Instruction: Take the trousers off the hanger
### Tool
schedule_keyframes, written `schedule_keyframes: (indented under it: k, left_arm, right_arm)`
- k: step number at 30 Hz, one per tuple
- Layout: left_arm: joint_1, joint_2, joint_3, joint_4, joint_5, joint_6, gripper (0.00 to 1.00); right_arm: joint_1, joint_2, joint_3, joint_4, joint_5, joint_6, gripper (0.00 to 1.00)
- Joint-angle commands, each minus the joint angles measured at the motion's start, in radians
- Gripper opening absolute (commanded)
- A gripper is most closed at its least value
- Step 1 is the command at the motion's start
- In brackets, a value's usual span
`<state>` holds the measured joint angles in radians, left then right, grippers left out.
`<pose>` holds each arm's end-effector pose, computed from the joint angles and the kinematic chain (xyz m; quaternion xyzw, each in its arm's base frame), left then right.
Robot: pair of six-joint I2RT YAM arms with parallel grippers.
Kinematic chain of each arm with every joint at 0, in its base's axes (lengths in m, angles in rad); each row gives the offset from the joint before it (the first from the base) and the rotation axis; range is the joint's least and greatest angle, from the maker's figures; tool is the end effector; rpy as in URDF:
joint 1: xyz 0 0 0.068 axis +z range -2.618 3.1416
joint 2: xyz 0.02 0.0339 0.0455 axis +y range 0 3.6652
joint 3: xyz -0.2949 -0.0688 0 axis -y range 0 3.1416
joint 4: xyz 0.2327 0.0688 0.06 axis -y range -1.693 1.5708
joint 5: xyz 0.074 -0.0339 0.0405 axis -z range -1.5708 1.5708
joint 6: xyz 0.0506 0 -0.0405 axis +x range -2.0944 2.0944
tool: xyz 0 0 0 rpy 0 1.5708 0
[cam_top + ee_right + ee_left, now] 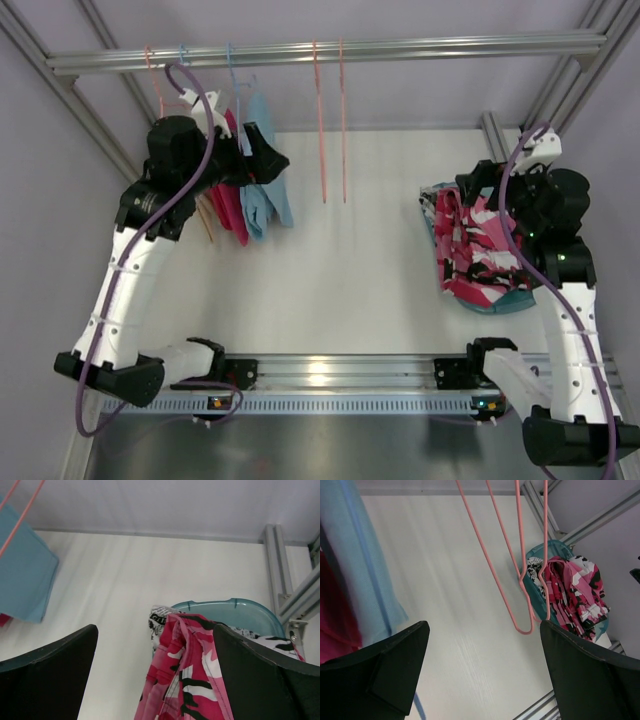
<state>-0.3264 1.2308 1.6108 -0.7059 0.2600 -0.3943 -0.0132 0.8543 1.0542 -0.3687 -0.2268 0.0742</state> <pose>0.2155 -0.0867 0.4942 0.0482 0.8077 -0.3024 0.5038 0.1642 0.0092 0.4202 -0.0397 0.7618 0.1060 0.6379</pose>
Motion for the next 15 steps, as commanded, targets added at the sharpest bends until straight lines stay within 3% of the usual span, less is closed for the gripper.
schedule_keyframes:
  k: [1,5,15]
  left_arm:
    - [0.064,-0.092,-0.053,0.048,0.071,0.0,0.99]
    - [0.174,-0.197,-0.12,0.049,0.116,0.009,0.99]
    - [0.282,-0.425,-0.261,0.046,0.157,0.048,0.99]
  right_arm:
    - [0.005,-0.031,0.024,-0.007,-0.161,0.001,0.99]
    - [0.005,-0.069,0.006,-0.009,-0.272,0.013,0.99]
    - [0.005,-0.204,-0.078,-0.004,-0.397,0.104,0.99]
